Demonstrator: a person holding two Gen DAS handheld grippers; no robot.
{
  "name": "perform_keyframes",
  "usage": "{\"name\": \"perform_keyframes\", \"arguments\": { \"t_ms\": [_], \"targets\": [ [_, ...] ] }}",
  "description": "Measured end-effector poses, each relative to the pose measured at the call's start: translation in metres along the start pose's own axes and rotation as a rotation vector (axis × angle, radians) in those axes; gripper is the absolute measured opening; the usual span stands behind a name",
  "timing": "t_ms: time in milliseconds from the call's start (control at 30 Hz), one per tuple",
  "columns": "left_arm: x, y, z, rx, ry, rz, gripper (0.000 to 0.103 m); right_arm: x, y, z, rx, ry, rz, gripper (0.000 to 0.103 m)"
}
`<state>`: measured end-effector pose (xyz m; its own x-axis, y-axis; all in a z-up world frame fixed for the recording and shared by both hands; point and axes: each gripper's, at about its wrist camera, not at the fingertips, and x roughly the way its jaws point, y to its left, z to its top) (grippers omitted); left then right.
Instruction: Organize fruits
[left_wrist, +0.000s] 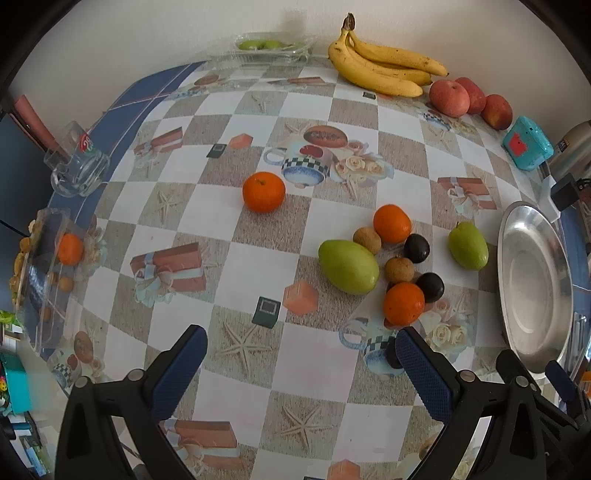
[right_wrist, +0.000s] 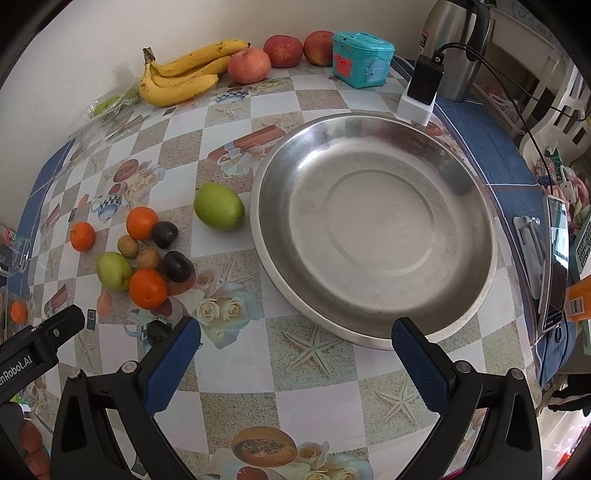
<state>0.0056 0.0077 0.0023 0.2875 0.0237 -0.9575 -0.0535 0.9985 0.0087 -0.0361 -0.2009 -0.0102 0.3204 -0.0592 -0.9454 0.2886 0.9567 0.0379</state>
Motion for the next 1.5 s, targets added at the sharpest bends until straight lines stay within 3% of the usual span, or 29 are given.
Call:
{"name": "perform_keyframes", "arguments": {
  "t_ms": [500, 867, 967, 1167, 1500],
  "targets": [
    [0.000, 0.022, 0.010, -0.057, -0.054, -0.020, 0.103, 0.010, 0.018, 0.001, -0.005, 0.023, 0.019, 0.103],
    [-0.007, 0.054, 0.019, -0.147, -0.178, -0.063, 0.103, 0.009, 0.061, 0.001, -0.070, -0.008, 0.072, 0.103],
    [-0.006, 0.057, 0.021, -0.153, -0.178, -0.088, 0.103, 0.012, 0.074, 0.000, -0.097, -0.008, 0.086, 0.103],
    [0.007, 0.054, 0.021, -0.122, -0.131, -0.068, 0.103, 0.022, 0.089, -0.001, -0.119, 0.013, 0.115, 0.102],
    [0.035, 0.050, 0.015, -0.120, -0.019, -0.095, 0.100, 0.041, 0.086, -0.006, -0.104, 0.069, 0.121, 0.088]
  ]
}}
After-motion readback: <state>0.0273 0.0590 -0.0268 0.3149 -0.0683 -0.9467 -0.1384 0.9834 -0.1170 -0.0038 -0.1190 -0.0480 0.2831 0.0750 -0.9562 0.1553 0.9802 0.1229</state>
